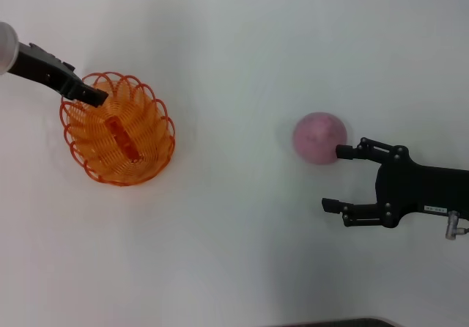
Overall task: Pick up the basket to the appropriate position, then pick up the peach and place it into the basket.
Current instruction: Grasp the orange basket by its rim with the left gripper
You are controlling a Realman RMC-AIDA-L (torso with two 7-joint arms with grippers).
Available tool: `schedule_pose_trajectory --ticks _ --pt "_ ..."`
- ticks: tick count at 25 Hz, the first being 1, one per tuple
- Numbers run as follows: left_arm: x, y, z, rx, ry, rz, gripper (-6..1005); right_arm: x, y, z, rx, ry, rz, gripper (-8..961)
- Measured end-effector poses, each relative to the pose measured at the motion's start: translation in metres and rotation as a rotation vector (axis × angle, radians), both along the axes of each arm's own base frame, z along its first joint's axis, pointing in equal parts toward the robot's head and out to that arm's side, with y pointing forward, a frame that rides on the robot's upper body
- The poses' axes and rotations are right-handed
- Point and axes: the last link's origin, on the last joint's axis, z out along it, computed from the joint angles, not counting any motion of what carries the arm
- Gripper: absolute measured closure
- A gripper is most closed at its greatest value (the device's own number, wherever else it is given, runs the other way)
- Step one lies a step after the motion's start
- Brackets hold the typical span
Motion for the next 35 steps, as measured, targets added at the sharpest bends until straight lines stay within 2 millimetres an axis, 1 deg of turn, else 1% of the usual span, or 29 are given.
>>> schedule_pose_trajectory --ticks 7,15,20,29,34,35 --pt "0.012 0.004 -0.008 -0.031 0.052 -0.042 158 0.0 0.0 -0.001 0.0 0.001 0.0 7" --pt "0.01 0.004 -0.01 -0.04 0.098 -0.046 157 -0.001 0.001 -0.001 -0.002 0.001 0.004 7" --pt "0.011 0.003 -0.013 -0.043 0.116 -0.051 226 -0.001 0.001 -0.001 -0.003 0.001 0.005 7" --pt "0.014 0.003 -0.017 -0.053 0.127 -0.064 450 -0.001 0.001 -0.001 -0.003 0.0 0.006 7" --pt "0.014 0.003 -0.016 -0.05 0.126 -0.057 690 -0.002 0.001 -0.001 -0.003 0.0 0.006 7" --pt "0.014 0.003 -0.016 -0.05 0.126 -0.054 709 -0.001 0.001 -0.001 -0.003 0.0 0.006 7"
